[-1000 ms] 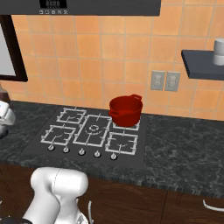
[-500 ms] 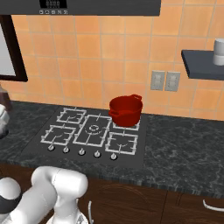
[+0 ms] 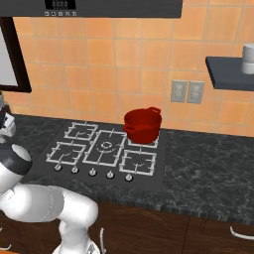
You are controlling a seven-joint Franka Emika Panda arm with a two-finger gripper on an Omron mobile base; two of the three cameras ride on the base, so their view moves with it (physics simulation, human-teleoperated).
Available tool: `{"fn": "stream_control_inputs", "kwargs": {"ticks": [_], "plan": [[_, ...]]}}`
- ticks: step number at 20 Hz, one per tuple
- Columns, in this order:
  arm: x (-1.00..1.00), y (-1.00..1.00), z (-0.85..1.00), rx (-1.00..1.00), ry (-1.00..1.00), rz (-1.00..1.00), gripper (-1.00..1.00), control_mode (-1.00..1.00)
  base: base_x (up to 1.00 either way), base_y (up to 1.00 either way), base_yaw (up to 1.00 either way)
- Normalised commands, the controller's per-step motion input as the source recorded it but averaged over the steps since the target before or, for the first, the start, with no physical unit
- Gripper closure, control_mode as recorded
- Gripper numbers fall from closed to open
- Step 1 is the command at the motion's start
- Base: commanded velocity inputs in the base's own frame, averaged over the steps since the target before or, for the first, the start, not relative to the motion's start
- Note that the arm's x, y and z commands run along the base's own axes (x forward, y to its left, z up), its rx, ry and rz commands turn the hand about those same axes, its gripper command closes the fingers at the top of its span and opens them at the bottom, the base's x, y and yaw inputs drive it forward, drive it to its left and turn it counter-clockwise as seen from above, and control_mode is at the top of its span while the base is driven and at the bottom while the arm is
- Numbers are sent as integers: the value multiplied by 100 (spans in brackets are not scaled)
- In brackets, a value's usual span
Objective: Pick the kettle from the counter and place it on a stove burner. Then turn the burner on.
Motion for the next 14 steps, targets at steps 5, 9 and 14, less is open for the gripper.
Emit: {"fn": "stream_control_inputs", "kwargs": {"ticks": [5, 9, 14], "plan": [[15, 10, -7, -1, 0, 0, -100, -100, 0, 0, 0], [11, 32, -33, 0, 0, 0, -100, -100, 0, 0, 0], [9, 50, -11, -4, 0, 0, -100, -100, 0, 0, 0]]}}
